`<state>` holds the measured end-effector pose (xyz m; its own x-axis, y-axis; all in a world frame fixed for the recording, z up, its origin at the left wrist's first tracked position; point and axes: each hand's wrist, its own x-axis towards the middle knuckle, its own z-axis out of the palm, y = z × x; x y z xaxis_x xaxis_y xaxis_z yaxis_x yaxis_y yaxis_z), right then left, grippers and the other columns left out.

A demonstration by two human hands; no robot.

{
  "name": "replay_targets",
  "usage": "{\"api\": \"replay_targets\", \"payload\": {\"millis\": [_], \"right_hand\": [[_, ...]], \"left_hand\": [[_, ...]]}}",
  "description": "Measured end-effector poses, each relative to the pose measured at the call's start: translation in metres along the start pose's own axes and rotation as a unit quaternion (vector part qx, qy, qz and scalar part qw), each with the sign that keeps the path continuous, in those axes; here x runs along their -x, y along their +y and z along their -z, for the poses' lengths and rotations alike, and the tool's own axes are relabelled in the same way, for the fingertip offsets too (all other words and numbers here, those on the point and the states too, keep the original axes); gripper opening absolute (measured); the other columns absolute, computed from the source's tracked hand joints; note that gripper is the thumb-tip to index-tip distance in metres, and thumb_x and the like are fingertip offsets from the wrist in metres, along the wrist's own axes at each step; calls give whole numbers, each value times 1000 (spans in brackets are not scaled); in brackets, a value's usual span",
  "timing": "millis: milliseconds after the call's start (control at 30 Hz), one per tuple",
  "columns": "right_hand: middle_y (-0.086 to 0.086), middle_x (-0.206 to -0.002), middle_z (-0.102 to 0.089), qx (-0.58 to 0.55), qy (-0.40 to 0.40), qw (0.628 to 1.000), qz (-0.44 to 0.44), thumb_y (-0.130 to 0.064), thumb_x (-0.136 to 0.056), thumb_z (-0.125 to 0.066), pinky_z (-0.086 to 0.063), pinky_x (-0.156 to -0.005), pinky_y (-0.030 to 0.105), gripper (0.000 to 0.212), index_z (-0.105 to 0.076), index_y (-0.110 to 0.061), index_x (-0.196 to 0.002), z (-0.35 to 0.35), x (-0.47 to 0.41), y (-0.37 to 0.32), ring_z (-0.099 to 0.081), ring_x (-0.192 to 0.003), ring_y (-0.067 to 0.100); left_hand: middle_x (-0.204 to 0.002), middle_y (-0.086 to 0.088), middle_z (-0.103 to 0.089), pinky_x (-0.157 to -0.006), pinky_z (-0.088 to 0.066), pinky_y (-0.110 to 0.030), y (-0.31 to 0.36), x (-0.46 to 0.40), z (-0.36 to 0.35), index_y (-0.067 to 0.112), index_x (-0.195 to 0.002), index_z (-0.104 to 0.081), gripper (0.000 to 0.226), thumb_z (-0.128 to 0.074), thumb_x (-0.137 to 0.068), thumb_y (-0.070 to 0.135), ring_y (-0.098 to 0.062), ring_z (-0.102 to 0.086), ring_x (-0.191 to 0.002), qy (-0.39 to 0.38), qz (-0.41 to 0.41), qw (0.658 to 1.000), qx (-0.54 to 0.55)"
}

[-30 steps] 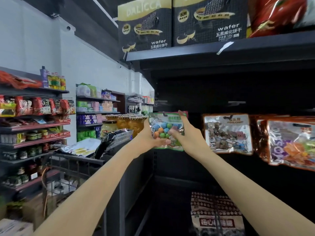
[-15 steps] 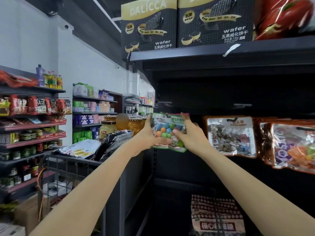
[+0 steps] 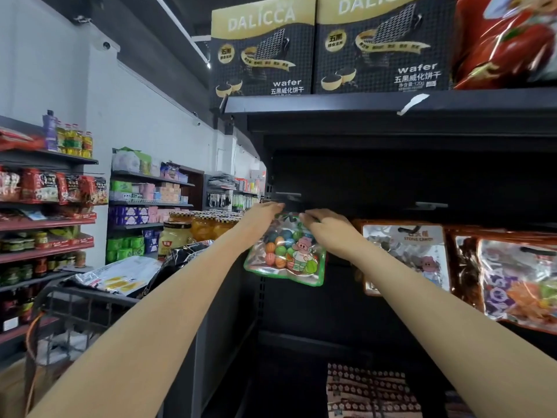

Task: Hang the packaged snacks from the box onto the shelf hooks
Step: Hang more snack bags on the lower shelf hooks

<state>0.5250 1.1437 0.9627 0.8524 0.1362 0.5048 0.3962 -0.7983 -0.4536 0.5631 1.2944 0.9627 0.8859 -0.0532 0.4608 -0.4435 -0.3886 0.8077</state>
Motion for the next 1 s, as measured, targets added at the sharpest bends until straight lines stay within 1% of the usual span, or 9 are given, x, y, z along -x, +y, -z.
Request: {"api": "replay_targets", "payload": {"millis": [100, 300, 400, 500, 633, 700, 767, 900, 1000], "right_hand": [[9, -128, -55, 47, 0, 999, 1, -37, -102, -34, -39, -84, 27, 40, -53, -14, -129, -3, -8, 4, -52, -113, 23], [6, -117, -60, 45, -2, 999, -3, -40, -102, -34, -39, -78, 28, 39, -55, -17, -125, -1, -14, 6, -54, -89, 17], [7, -112, -57, 45, -6, 998, -50, -34, -104, -28, -40, -75, 29, 42, -49, -13, -133, 6, -22, -3, -56, -101, 23], [12, -142, -42, 73, -5, 995, -74, -17, -104, -24, -38, -97, 32, 42, -31, -9, -145, 6, -36, -3, -45, -125, 27], [17, -120, -56, 115, -73, 990, -37, -26, -105, -21, -42, -89, 35, 34, -53, -23, -114, 3, -51, 7, -56, -107, 31], [12, -96, -57, 106, -72, 991, -42, -29, -105, -19, -41, -78, 34, 38, -54, -16, -109, 1, -54, 10, -57, -94, 28], [6, -80, -49, 104, -61, 991, -56, -27, -105, -19, -37, -69, 31, 40, -54, -7, -108, 0, -54, 11, -54, -82, 23], [3, -76, -49, 89, -29, 993, -72, -31, -104, -22, -34, -62, 31, 44, -55, -5, -118, -2, -49, 7, -47, -66, 15], [7, -97, -60, 80, 34, 996, -36, -32, -103, -29, -40, -70, 31, 41, -60, -8, -114, -3, -38, 2, -52, -77, 17]], "left_hand": [[-102, -9, -65, -90, -45, -33, -6, -1, 4, 12, -111, -64, 30, -42, -97, 26, -27, -61, -99, -17, -11, 999, -34], [-128, -22, -56, -97, -41, -39, -3, -6, 8, 2, -121, -59, 34, -45, -96, 19, -37, -51, -120, -35, -20, 999, -36], [-130, -21, -55, -97, -42, -36, 0, -12, 10, -1, -123, -56, 36, -48, -95, 21, -35, -51, -121, -8, -11, 1000, -9], [-131, -20, -54, -98, -41, -37, 0, -19, 10, 0, -126, -54, 41, -47, -96, 27, -33, -51, -122, -13, -3, 1000, -20], [-121, -22, -60, -88, -44, -28, 2, -23, 8, 0, -127, -53, 35, -36, -101, 16, -34, -59, -108, -74, -3, 994, -78], [-114, -24, -62, -78, -45, -24, 5, -17, 9, -2, -126, -53, 36, -29, -102, 13, -33, -62, -97, -82, -2, 992, -93], [-113, -23, -63, -81, -44, -26, 6, -14, 10, -1, -125, -53, 36, -30, -102, 13, -32, -62, -96, -75, -11, 991, -114], [-101, -10, -65, -86, -44, -28, 6, -12, 10, 4, -121, -57, 32, -36, -102, 18, -25, -61, -92, -28, -23, 991, -131], [-83, -1, -63, -79, -49, -30, 5, -8, 11, 11, -112, -62, 26, -44, -99, 23, -17, -60, -78, 52, -73, 988, -125]]}}
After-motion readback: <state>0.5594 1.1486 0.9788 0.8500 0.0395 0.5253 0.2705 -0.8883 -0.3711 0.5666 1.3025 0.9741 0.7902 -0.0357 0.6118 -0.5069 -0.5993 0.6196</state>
